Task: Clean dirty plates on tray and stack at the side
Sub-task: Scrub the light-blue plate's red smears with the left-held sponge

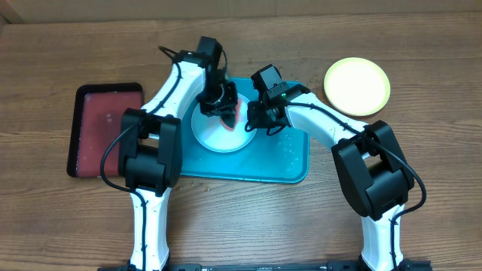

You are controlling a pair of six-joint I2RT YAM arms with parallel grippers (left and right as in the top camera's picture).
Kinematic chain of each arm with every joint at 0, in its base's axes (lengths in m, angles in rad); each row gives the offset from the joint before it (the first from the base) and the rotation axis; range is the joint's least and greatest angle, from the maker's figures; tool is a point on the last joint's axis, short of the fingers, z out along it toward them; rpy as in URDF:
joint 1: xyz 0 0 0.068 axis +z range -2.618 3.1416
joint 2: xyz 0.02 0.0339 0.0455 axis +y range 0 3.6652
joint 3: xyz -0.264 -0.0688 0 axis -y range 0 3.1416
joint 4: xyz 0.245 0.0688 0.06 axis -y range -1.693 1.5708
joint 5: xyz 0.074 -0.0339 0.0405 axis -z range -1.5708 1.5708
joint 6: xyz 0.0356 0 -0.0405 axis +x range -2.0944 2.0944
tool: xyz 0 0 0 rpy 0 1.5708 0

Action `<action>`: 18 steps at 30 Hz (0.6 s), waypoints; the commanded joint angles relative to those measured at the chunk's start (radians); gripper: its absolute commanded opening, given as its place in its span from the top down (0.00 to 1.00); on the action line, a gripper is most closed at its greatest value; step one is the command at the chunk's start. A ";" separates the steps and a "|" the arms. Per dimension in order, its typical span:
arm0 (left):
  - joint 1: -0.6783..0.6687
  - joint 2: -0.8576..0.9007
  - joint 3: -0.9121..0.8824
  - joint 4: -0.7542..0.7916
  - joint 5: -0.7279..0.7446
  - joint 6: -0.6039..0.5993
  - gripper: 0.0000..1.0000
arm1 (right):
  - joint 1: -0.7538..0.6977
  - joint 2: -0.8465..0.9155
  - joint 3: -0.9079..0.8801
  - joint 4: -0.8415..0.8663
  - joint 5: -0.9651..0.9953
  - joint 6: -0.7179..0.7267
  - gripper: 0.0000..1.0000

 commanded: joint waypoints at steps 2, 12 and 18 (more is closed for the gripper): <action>-0.003 0.019 -0.016 -0.024 0.108 0.146 0.96 | 0.016 0.019 -0.010 -0.019 -0.006 -0.054 0.96; 0.003 0.019 -0.014 -0.155 -0.427 -0.018 0.96 | 0.016 0.019 -0.010 -0.032 -0.006 -0.054 0.96; 0.025 0.019 0.032 -0.231 -0.659 -0.122 0.96 | 0.016 0.019 -0.010 -0.032 -0.006 -0.054 0.96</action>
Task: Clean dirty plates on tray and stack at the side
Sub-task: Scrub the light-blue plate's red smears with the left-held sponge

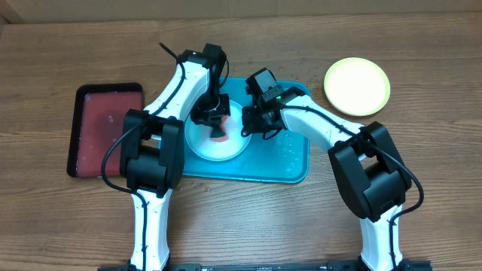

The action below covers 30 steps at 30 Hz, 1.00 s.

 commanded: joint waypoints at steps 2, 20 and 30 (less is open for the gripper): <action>0.045 0.022 0.039 -0.014 -0.311 -0.089 0.96 | -0.012 0.019 -0.010 -0.019 0.035 -0.018 0.96; 0.018 0.022 0.081 0.021 0.188 0.033 0.96 | -0.012 0.019 -0.010 -0.016 0.035 -0.018 0.96; -0.018 0.023 0.029 0.043 0.196 0.029 0.96 | -0.012 0.019 -0.010 -0.023 0.035 -0.018 0.96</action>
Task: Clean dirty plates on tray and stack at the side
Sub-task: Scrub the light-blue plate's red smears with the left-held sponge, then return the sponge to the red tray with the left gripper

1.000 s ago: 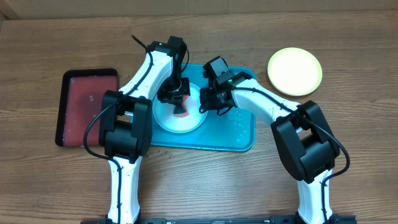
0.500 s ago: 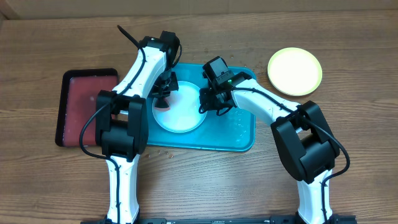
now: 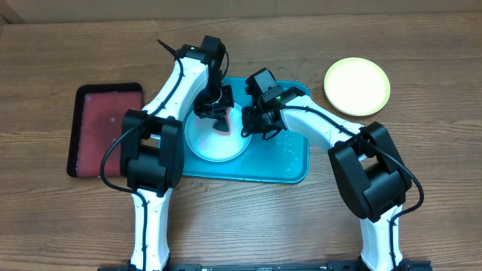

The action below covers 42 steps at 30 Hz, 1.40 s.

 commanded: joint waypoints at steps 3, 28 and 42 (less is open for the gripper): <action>-0.031 0.018 -0.060 -0.014 0.035 0.021 0.96 | -0.011 0.019 -0.010 -0.018 0.036 -0.013 0.96; 0.137 -0.001 0.267 -0.324 -0.507 -0.135 0.96 | -0.011 0.019 -0.010 -0.037 0.036 -0.013 0.96; 0.554 -0.026 0.192 -0.271 -0.193 -0.037 0.96 | -0.011 0.019 -0.010 -0.007 0.036 -0.013 0.96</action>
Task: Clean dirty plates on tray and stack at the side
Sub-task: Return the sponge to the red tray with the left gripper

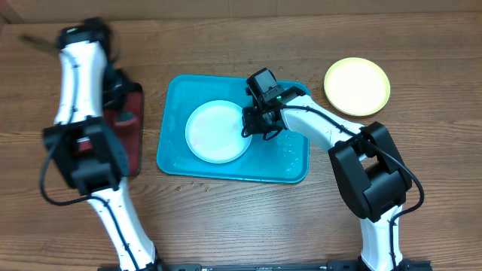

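Note:
A pale white plate [217,132] lies in the teal tray [290,162], left of its middle. My right gripper [248,126] is at the plate's right rim and looks shut on that rim. My left arm is blurred at the far left, with its gripper [120,105] over the dark red tray [134,150]. A reddish lump [126,118], perhaps the sponge, shows at its tip. Whether the fingers hold it cannot be told. A clean yellow plate [357,86] lies on the table at the far right.
The dark red tray sits left of the teal tray, mostly hidden under my left arm. Small crumbs [197,183] lie on the wooden table by the teal tray's front edge. Both arm bases stand at the near edge.
My left gripper, which was on the plate with the pink sponge, is now far to the left over the red tray. The plate lies uncovered. The right gripper is still at the plate's rim.
My left gripper held a pink sponge on the plate's upper part while the right gripper held the rim. Then the sponge was at the plate's middle, then its upper middle again. Now the left arm is away over the red tray.

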You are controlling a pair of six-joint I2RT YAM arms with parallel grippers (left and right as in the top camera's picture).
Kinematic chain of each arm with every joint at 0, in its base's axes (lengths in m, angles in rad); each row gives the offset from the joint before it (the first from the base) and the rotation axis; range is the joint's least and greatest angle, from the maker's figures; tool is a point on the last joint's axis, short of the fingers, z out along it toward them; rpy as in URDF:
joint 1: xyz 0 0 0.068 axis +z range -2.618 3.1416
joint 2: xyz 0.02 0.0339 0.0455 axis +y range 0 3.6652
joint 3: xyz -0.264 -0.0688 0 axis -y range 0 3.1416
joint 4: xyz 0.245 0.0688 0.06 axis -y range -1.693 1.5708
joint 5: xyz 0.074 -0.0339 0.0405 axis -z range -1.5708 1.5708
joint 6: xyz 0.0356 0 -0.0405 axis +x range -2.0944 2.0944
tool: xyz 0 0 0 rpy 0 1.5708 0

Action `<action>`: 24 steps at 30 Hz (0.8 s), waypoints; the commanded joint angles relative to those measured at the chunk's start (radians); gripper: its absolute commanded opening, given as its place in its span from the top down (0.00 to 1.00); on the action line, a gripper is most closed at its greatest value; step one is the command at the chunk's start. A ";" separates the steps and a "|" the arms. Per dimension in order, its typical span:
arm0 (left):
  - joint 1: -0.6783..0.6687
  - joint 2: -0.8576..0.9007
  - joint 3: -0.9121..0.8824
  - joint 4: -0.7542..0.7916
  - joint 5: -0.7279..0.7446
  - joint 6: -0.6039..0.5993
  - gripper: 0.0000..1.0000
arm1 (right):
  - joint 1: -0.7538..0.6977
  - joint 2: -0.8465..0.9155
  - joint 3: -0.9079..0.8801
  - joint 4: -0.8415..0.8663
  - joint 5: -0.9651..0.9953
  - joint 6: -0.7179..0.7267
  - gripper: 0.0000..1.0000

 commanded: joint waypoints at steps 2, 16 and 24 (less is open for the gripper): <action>0.075 -0.030 -0.103 0.066 0.119 0.049 0.96 | -0.008 0.019 -0.010 -0.002 0.045 -0.007 0.96; 0.142 -0.033 -0.135 0.087 0.142 0.087 0.00 | -0.007 -0.001 0.066 -0.032 0.045 -0.031 0.97; 0.155 -0.044 0.173 -0.078 0.159 0.087 0.00 | 0.006 -0.052 0.268 -0.146 0.104 -0.114 0.96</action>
